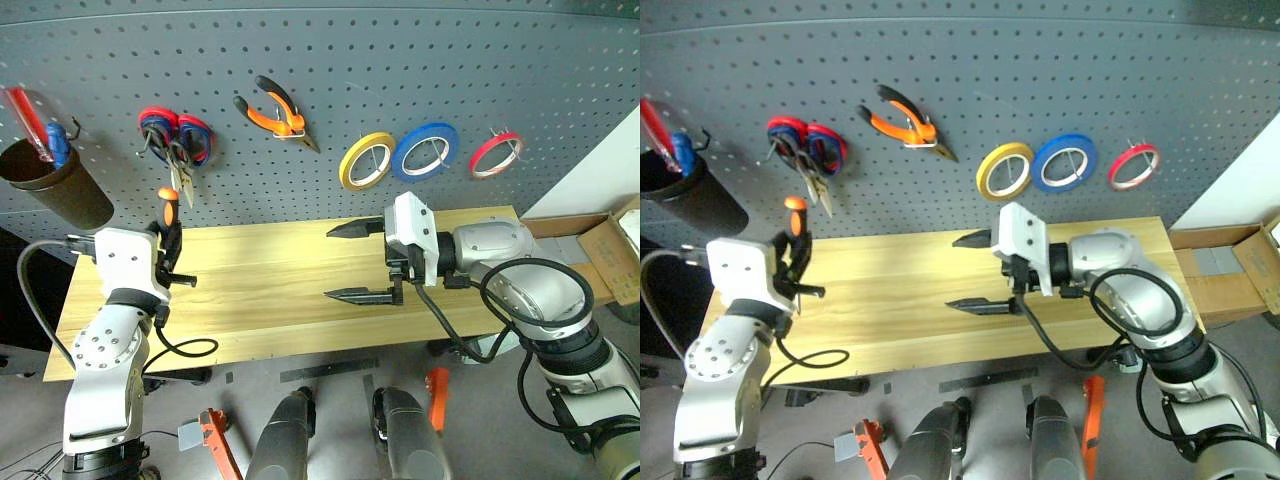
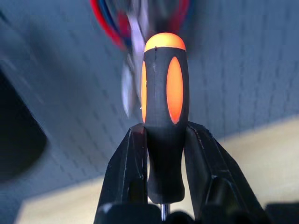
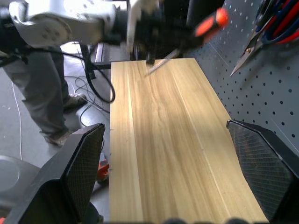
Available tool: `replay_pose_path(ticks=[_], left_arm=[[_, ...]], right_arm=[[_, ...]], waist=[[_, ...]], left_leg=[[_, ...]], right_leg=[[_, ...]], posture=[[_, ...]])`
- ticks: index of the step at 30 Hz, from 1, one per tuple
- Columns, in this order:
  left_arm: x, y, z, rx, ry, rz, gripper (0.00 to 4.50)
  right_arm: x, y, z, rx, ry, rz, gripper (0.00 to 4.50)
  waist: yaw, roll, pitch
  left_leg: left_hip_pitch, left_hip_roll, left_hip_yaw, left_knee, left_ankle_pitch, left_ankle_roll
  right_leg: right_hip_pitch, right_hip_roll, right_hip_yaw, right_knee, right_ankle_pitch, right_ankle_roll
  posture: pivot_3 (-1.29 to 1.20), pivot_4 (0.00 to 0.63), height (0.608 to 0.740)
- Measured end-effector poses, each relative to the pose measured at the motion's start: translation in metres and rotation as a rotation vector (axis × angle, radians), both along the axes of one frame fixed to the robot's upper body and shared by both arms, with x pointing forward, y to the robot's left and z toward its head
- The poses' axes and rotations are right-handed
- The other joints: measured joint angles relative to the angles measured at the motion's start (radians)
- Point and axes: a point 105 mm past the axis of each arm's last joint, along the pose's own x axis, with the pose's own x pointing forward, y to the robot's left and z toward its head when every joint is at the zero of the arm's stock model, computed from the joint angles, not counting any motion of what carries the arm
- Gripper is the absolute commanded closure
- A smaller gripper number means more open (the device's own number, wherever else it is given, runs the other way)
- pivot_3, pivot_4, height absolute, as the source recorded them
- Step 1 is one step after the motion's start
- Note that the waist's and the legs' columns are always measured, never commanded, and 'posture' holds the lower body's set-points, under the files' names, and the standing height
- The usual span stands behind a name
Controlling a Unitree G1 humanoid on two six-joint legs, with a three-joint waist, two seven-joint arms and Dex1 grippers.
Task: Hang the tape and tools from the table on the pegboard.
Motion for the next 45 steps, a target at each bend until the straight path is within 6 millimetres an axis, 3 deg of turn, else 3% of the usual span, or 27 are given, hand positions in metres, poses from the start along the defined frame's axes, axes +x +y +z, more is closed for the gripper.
replay_pose_path(ticks=[4,7,13,20,27,37,39,45], left_arm=[[0.000,-0.001,0.046,-0.018,-0.165,0.013,3.74],[-0.005,0.009,0.078,-0.022,-0.273,0.050,3.74],[-0.013,0.032,0.107,-0.086,-0.371,0.115,3.74],[0.008,0.066,0.148,-0.193,-0.465,0.115,3.74],[0.030,0.079,0.154,-0.244,-0.464,0.102,3.74],[0.019,0.092,0.185,-0.184,-0.533,0.131,3.74],[0.018,0.093,0.179,-0.169,-0.520,0.140,3.74],[0.021,0.100,0.128,-0.113,-0.405,0.198,3.74]], right_arm=[[0.009,-0.002,0.005,0.000,-0.018,0.005,0.00],[0.014,-0.001,0.009,0.003,-0.039,0.012,0.00],[0.020,0.000,0.013,0.005,-0.065,0.019,0.00],[0.026,0.011,0.030,0.055,-0.109,0.031,0.00],[0.036,0.011,0.036,0.071,-0.142,-0.006,0.00],[0.038,0.010,0.036,0.060,-0.156,-0.022,0.00],[0.038,0.010,0.036,0.060,-0.157,-0.021,0.00],[0.038,0.010,0.036,0.058,-0.158,-0.023,0.00]], waist=[[0.016,-0.001,-0.010],[0.019,-0.001,-0.018],[0.022,0.000,-0.024],[0.024,-0.001,-0.029],[0.020,-0.001,-0.029],[0.012,-0.001,-0.030],[0.011,0.000,-0.030],[0.004,-0.001,-0.031]], left_leg=[[0.000,0.000,0.000,0.001,0.000,0.000],[0.000,0.000,0.000,0.001,0.000,0.000],[0.000,0.000,0.000,0.001,0.000,-0.001],[0.000,0.001,-0.001,0.002,0.002,-0.003],[0.000,0.002,-0.001,0.002,0.002,-0.003],[0.000,0.002,0.000,0.002,0.002,-0.003],[0.000,0.002,0.000,0.002,0.002,-0.003],[0.000,0.003,-0.001,0.002,0.002,-0.003]], right_leg=[[0.000,0.002,0.000,0.000,0.001,0.000],[0.000,0.003,0.000,0.000,0.001,0.000],[0.000,0.005,0.000,0.000,0.001,0.001],[0.000,0.009,0.001,-0.001,0.004,0.000],[-0.001,0.009,0.001,-0.001,0.005,0.000],[-0.001,0.009,0.002,-0.001,0.005,0.000],[-0.001,0.009,0.003,0.000,0.005,0.000],[-0.002,0.010,0.002,0.000,0.005,-0.001]], posture=[[-0.01,0.192,0.740],[0.00,0.183,0.740],[0.00,0.176,0.740],[-0.01,0.180,0.740],[-0.04,0.183,0.740],[-0.04,0.188,0.740],[-0.04,0.189,0.740],[-0.02,0.181,0.740]])
